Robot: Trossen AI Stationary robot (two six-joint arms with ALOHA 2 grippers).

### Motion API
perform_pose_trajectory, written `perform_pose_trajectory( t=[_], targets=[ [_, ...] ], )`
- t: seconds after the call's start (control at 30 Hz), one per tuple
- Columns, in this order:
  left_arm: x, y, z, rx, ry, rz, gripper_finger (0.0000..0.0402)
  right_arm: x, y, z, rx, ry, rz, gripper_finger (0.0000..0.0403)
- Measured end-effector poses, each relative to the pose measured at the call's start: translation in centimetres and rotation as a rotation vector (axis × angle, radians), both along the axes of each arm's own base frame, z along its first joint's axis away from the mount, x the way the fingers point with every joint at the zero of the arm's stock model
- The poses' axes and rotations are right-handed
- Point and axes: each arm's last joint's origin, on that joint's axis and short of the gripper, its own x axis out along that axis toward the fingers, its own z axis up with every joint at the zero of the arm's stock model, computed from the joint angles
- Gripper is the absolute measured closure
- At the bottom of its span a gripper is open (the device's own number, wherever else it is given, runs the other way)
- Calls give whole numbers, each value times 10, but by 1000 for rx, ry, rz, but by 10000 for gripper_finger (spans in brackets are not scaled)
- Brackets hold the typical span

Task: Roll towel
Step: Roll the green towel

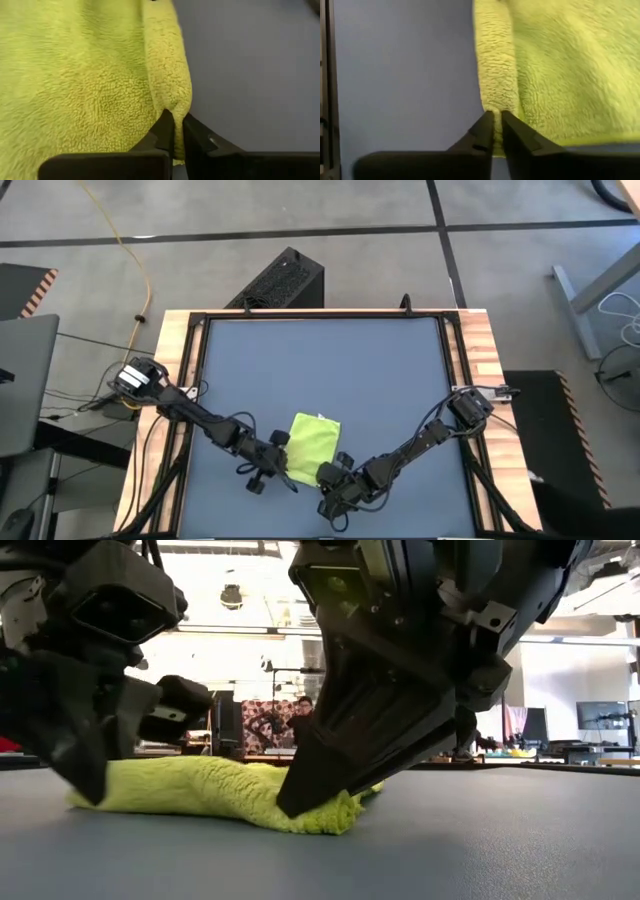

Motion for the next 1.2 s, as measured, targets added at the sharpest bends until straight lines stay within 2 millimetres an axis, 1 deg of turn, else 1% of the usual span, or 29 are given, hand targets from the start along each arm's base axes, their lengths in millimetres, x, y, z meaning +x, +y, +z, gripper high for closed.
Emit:
perform_pose_trajectory(
  t=[0.07, 0.13, 0.23, 0.43, 0.53, 0.63, 0.73, 0.93, 1.03, 1.2],
  targets=[
    [0, 1, 0, -60, 34, -15, 398, -1, 0, -1, 21, 15, -8, 375],
    [1, 3, 0, -121, 72, -18, 399, 1, -3, 1, 61, 25, -19, 389],
    [3, 8, 0, -213, 134, -18, 399, 5, -7, 5, 136, 39, -12, 387],
    [4, 15, 0, -352, 230, -34, 401, 22, -20, 11, 347, 58, 91, 387],
    [4, 18, -1, -404, 274, -42, 401, 29, -29, 13, 395, 44, 101, 388],
    [2, 17, -1, -438, 313, -47, 401, 36, -39, 15, 424, 27, 97, 388],
    [1, 18, -1, -444, 346, -42, 401, 40, -49, 15, 492, 59, 72, 388],
    [-2, 19, -3, -434, 399, 13, 399, 42, -70, 5, 589, 142, -72, 389],
    [-2, 19, -3, -430, 395, 30, 382, 40, -73, 1, 611, 164, -102, 389],
    [-2, 20, 0, -428, 374, 31, 332, 36, -73, -3, 616, 181, -139, 389]
  ],
)
